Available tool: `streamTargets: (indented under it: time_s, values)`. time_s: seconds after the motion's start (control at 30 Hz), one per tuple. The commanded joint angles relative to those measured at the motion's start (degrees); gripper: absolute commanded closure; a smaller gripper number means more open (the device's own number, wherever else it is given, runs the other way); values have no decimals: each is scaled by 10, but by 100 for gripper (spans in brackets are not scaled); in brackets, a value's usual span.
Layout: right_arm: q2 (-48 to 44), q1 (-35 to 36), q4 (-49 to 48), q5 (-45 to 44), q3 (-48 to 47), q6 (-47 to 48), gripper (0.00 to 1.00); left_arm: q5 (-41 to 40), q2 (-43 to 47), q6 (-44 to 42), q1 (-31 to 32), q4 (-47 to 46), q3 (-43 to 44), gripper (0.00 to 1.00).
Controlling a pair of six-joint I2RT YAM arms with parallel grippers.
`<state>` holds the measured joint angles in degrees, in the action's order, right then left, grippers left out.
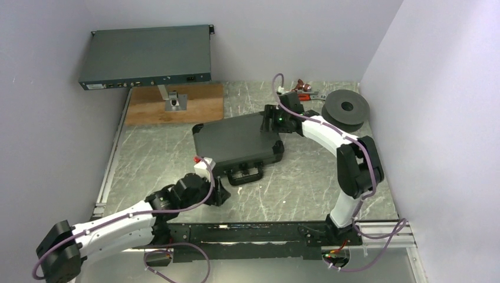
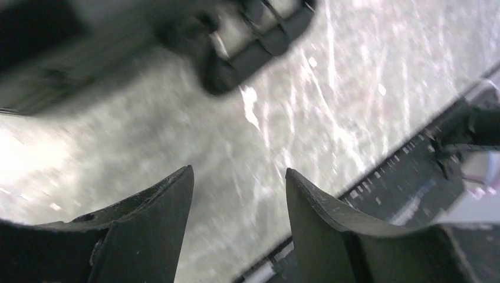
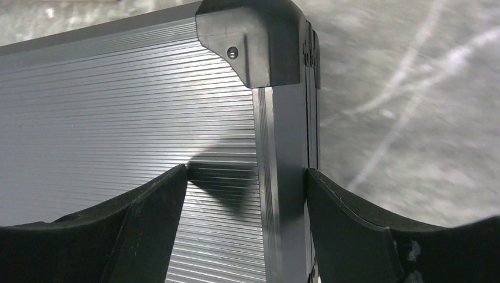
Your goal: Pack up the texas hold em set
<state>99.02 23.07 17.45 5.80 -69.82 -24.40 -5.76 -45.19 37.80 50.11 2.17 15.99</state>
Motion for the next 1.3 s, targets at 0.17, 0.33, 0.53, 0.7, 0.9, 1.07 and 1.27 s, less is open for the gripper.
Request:
streamTargets:
  time_s: [0.17, 0.33, 0.53, 0.7, 0.9, 1.07, 1.27]
  values:
    - [143, 113, 25, 103, -112, 54, 25, 10, 127, 107, 72, 144, -2, 34]
    - [194, 127, 18, 116, -164, 55, 25, -114, 148, 80, 75, 326, 140, 12]
    - [218, 172, -19, 161, -177, 82, 25, -259, 104, 12, 57, 443, 280, 0]
    - [166, 208, -50, 174, -140, 116, 21, -145, 5, -127, -140, 415, 355, 0]
    - [48, 208, -98, 76, -33, 78, 5, -41, -125, -196, -327, 344, 412, 0]
    - [-32, 208, -113, -20, 52, 10, 2, 41, -229, -181, -441, 282, 441, 5]
    - [-106, 210, -128, -41, 146, -79, 4, 26, -332, -166, -470, 200, 452, 14]
